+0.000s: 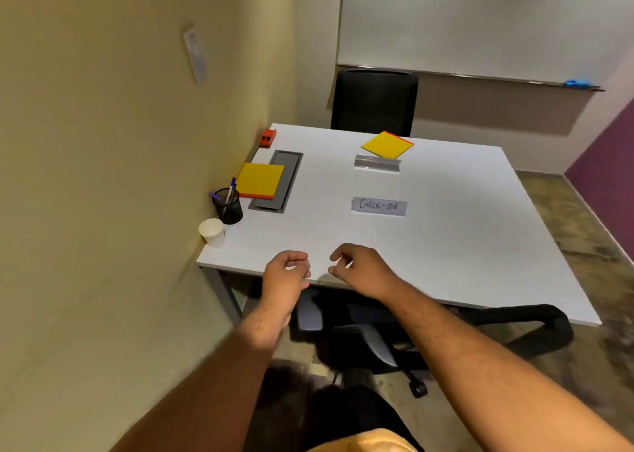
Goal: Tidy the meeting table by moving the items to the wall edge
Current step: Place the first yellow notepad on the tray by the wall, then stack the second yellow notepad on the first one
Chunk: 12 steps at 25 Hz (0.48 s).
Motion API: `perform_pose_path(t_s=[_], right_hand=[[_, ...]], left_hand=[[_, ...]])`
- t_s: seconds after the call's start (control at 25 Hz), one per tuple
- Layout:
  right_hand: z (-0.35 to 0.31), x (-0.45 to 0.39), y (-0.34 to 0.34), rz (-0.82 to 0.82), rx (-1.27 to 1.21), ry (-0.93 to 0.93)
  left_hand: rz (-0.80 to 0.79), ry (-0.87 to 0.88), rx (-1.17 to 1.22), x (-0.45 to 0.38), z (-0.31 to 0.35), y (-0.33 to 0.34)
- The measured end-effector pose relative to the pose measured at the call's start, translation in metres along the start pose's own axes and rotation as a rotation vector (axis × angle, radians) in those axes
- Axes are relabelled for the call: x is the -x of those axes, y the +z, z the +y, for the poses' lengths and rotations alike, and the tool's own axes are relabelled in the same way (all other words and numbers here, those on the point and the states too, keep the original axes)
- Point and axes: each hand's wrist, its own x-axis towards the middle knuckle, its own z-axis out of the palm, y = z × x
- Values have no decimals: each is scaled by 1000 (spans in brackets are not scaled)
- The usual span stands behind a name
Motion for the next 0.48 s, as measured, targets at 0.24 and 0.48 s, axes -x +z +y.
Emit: perform_pose_path(t_s=[0.24, 0.48], right_hand=[[96, 80, -105, 121, -16, 105], [229, 159, -206, 297, -155, 198]], left_hand=[[-222, 25, -33, 57, 14, 134], [-291, -10, -23, 106, 18, 290]])
